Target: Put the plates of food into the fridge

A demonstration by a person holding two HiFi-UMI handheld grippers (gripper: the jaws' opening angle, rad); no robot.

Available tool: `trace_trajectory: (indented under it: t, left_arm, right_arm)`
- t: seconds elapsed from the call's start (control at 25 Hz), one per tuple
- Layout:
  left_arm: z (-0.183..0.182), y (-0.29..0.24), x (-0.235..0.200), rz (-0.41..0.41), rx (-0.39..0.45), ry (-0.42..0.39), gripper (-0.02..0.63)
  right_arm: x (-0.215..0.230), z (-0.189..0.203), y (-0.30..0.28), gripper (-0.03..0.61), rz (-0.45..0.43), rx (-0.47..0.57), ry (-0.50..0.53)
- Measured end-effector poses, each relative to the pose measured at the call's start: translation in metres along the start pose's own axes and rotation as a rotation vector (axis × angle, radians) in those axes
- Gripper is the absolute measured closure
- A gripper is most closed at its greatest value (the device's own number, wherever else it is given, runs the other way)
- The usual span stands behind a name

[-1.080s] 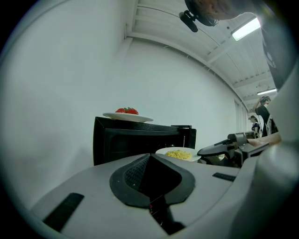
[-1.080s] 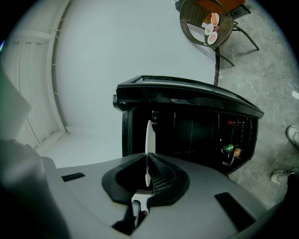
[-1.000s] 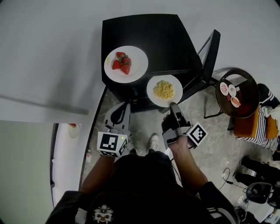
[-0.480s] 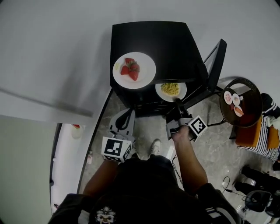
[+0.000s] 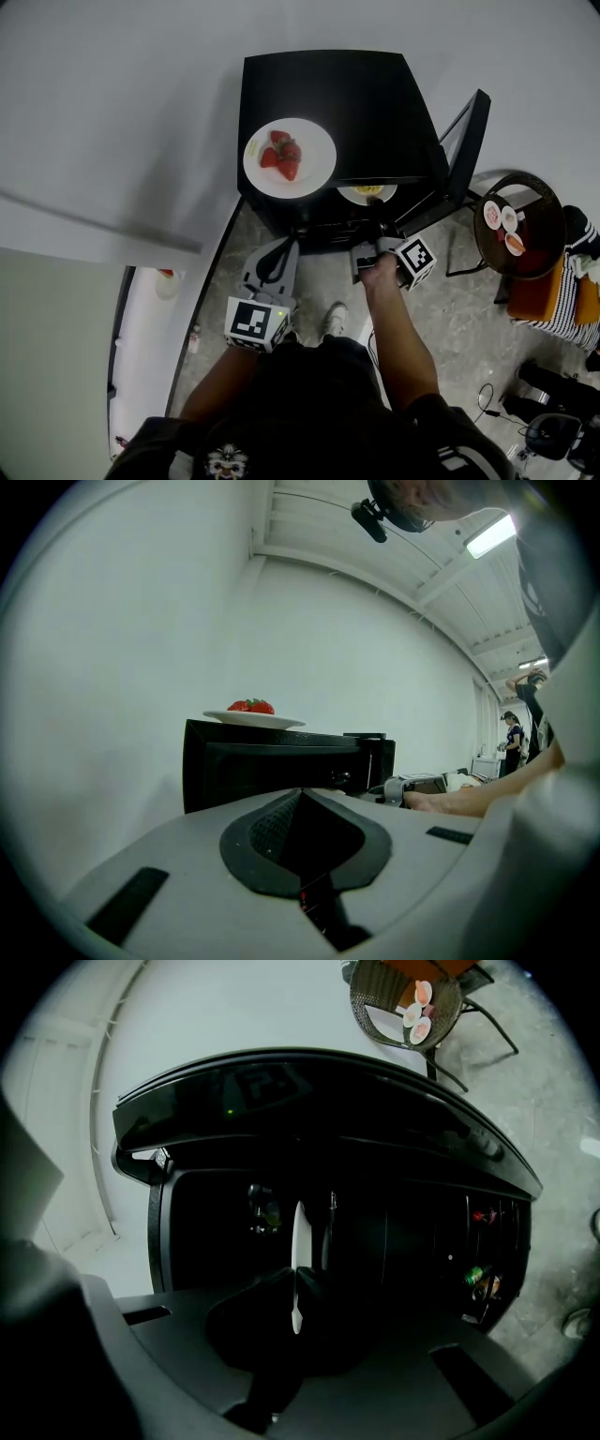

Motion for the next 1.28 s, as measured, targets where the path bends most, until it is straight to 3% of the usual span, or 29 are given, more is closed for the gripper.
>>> trace_trajectory:
  t: [1.28]
  left_arm:
    - [0.013,0.005,-0.003,0.023,-0.055,-0.012,0.604]
  right_arm:
    - [0.013,-0.015,-0.035,0.549,0.106,0.092,0.007]
Point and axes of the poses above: the fingertips, and each gripper's own axes: y backward along the fingers, x to its right, z out of its underside, the point moved 4 cm from there along y, backward along the fingers, and after that the axes turned 7 degrees about z, right-handed, at the moved point
